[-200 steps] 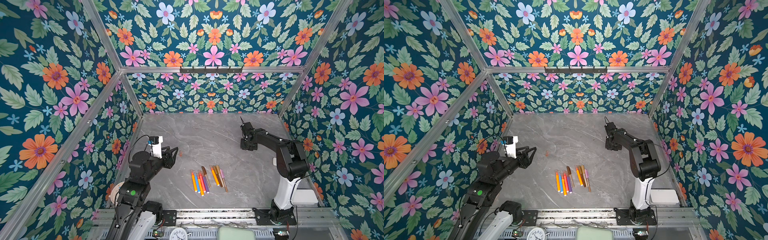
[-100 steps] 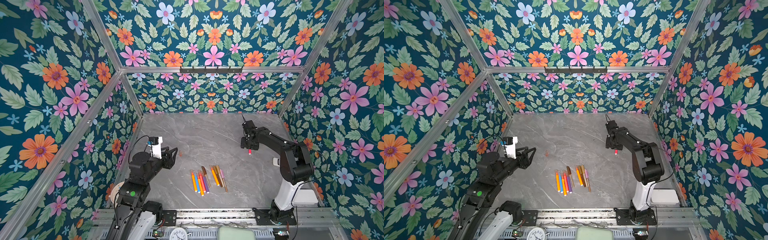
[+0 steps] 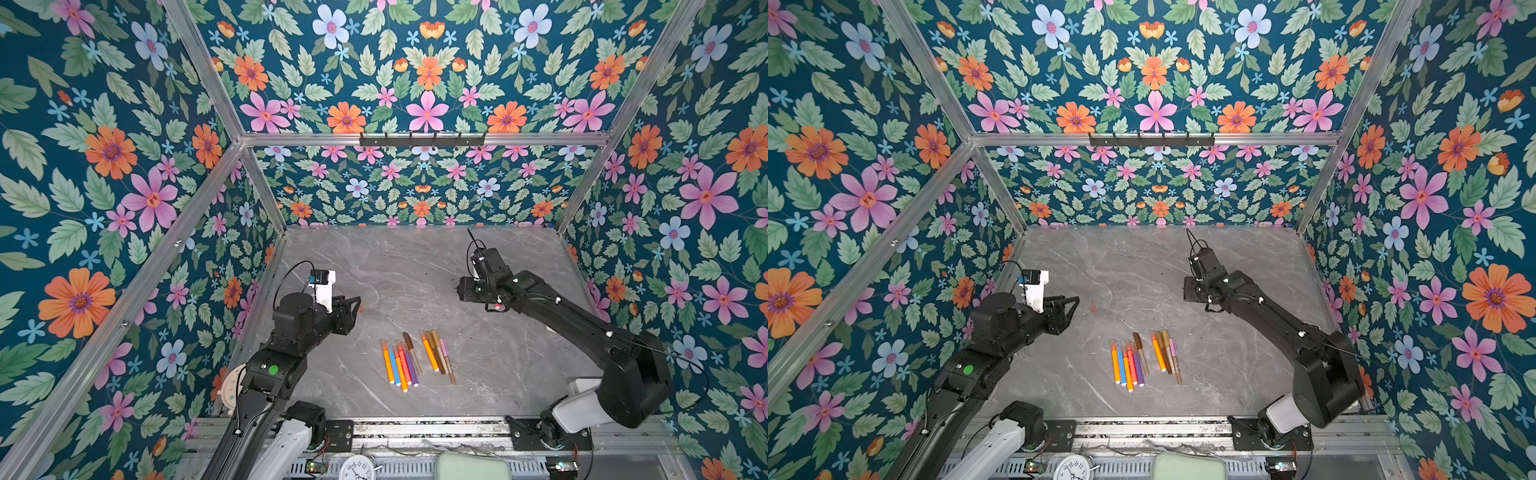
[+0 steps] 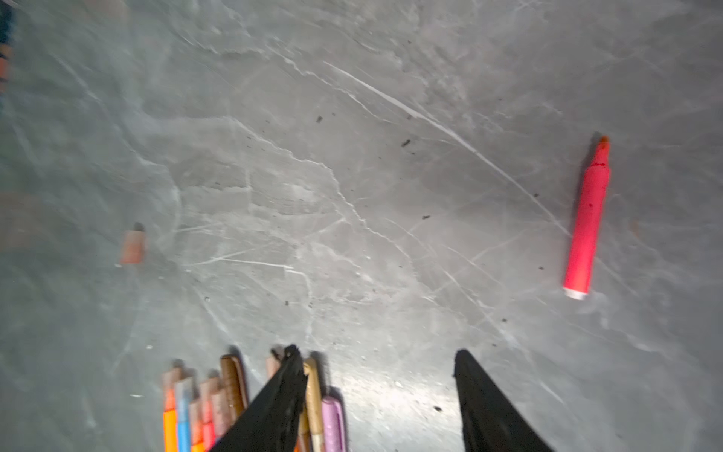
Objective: Remove pen caps from pens
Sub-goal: Pick up the pen from the bottom-center of the table.
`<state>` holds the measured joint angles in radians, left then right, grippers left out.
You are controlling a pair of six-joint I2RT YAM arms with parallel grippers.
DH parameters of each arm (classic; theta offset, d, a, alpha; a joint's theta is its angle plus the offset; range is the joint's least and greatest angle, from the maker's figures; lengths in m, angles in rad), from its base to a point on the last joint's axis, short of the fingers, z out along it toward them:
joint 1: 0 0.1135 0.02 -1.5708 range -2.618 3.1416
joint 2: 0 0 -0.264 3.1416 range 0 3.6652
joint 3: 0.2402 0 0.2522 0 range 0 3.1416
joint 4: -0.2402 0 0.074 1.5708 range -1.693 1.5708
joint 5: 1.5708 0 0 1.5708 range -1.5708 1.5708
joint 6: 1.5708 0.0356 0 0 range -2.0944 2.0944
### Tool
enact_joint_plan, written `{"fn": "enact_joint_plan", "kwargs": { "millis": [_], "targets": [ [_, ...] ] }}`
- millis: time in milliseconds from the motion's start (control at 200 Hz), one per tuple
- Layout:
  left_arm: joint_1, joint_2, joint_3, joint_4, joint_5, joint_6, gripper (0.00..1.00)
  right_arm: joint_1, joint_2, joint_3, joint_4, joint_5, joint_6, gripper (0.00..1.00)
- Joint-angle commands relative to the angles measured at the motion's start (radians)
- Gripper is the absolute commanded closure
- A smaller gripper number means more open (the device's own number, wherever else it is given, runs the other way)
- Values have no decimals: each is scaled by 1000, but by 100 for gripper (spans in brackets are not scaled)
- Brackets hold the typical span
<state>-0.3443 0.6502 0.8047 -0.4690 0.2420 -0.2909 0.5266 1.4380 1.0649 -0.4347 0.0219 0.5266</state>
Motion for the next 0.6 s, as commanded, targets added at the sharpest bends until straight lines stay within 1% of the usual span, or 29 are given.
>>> {"fn": "enact_joint_plan", "kwargs": {
  "millis": [0,35,85,145,220,270,375,510,595],
  "targets": [
    [-1,-10,15,-36,-33,-14,47,20,-66,-193,368,-186,130,40],
    [0,-19,10,-45,-54,-12,47,31,-87,-259,445,-188,134,40],
    [0,-37,-7,-46,-93,-8,47,50,-110,-326,507,-183,134,40],
    [0,-66,-31,-28,-126,-7,46,67,-152,-371,556,-217,107,40],
    [0,-86,-42,-9,-144,-10,45,91,-202,-439,625,-203,91,40],
    [1,-87,-47,4,-159,-11,45,94,-222,-485,678,-218,94,40],
    [0,-71,-33,-26,-190,-12,47,94,-275,-547,697,-233,96,40],
    [-1,-88,-38,-25,-223,-16,47,94,-367,-672,830,-258,130,35],
    [-1,-87,-41,-24,-242,-20,47,95,-386,-698,852,-276,135,35]
  ]
}}
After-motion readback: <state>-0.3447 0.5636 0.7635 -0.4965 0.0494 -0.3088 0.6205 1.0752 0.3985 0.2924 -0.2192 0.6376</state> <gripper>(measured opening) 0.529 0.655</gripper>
